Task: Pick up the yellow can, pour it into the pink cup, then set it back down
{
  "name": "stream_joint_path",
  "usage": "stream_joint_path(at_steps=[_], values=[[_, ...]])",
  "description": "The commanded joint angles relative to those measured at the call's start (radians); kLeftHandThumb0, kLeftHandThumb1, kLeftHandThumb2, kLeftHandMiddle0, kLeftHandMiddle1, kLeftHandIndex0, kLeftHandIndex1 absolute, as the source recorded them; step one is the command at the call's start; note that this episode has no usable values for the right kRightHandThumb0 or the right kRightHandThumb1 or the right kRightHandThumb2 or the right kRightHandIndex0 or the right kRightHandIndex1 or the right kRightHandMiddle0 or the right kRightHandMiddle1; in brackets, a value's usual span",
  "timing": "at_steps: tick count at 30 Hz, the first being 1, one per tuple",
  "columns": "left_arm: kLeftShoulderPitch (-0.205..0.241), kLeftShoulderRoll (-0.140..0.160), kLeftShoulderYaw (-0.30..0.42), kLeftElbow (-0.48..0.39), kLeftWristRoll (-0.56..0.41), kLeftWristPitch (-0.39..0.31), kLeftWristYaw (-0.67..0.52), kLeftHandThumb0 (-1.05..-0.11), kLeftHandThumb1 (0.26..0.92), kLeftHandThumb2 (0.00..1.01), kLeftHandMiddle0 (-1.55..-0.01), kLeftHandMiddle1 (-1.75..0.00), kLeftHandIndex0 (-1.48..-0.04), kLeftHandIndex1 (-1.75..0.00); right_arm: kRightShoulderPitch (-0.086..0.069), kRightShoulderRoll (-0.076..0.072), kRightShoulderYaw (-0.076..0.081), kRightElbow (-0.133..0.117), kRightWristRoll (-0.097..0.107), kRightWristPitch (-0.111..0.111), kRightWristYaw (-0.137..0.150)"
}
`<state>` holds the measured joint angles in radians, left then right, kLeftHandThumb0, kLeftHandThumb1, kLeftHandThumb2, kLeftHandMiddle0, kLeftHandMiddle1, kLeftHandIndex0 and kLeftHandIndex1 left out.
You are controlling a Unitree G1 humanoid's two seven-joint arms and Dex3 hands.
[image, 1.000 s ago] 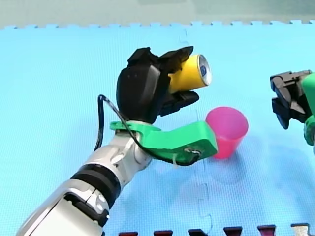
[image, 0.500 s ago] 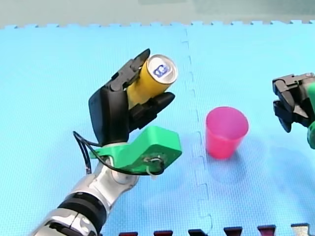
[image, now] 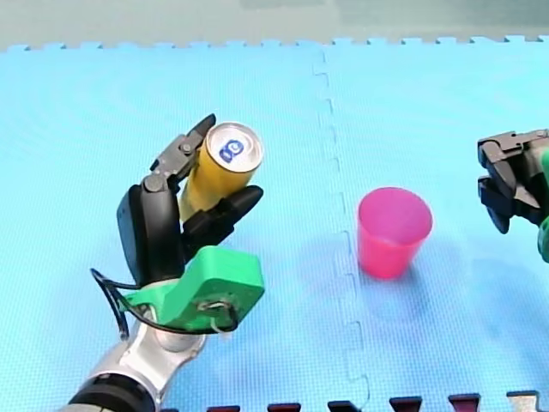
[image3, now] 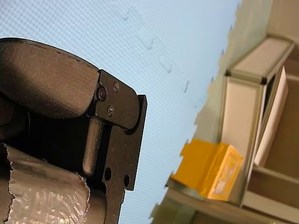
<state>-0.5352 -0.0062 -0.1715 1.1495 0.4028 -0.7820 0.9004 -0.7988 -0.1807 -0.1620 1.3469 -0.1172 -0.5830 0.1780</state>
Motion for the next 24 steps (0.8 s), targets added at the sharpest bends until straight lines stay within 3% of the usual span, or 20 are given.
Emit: stream_joint_path(at_steps=[1,8,15,24], values=[[0.009,-0.004,0.017,-0.007,-0.020,-0.013,-0.015,-0.368,0.827,0.00,-1.23,-0.08,-1.16,0.00,-0.001,-0.009,-0.007,0.002,0.006,0.006,0.008],[0.006,-0.023,0.068,0.005,-0.072,-0.040,-0.059,-0.363,0.837,0.00,-1.24,-0.06,-1.15,0.00,0.000,-0.016,-0.014,0.002,0.008,0.016,0.022],[0.006,-0.062,0.147,0.028,-0.205,-0.135,-0.240,-0.338,0.843,0.00,-1.24,-0.05,-1.16,0.00,0.000,-0.021,-0.016,0.001,0.006,0.019,0.028],[-0.013,-0.092,0.214,0.046,-0.275,-0.152,-0.358,-0.345,0.843,0.00,-1.26,-0.05,-1.17,0.00,0.000,-0.025,-0.013,0.001,0.002,0.024,0.022]])
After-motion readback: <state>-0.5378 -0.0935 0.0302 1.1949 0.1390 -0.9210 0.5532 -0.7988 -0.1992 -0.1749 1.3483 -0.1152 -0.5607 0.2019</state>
